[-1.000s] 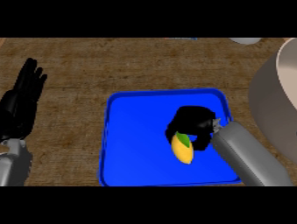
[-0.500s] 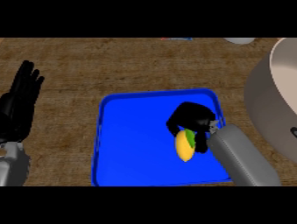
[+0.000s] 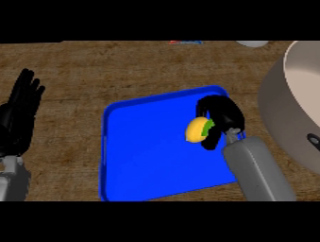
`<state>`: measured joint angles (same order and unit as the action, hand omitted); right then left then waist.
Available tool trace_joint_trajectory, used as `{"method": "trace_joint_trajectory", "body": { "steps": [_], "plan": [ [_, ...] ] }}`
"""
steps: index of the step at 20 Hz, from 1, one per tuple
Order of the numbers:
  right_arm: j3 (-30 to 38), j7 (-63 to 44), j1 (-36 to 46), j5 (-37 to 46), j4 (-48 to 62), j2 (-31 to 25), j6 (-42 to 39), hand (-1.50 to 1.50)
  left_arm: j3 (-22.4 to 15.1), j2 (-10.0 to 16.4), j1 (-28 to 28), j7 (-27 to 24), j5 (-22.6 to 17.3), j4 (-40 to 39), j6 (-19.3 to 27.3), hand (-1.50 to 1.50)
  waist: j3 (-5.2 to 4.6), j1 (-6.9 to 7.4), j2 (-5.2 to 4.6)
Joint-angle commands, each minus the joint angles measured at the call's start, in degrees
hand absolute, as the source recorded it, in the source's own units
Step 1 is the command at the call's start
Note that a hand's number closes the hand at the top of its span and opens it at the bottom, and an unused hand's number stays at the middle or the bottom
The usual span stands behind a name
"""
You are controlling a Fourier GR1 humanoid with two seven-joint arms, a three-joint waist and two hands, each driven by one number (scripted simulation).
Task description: Pick the lemon from the tray and place it in the pot
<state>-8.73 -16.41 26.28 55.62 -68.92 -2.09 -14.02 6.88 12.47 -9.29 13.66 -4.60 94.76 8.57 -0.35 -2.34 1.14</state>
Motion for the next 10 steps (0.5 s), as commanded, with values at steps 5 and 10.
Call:
{"method": "trace_joint_trajectory", "body": {
  "steps": [5,10],
  "plan": [
    [0.9,-24.0,2.5,3.1,-20.4,2.0,17.9,1.50,0.4,-0.1,-0.7,-0.9,0.4,-1.8,0.4,0.00,0.23,-0.38,0.03],
    [-3.9,-37.4,2.0,16.3,-32.6,2.0,21.2,1.50,1.2,1.1,0.5,-0.1,-1.3,0.5,-1.6,0.00,0.24,0.84,-0.09]
  ]
}}
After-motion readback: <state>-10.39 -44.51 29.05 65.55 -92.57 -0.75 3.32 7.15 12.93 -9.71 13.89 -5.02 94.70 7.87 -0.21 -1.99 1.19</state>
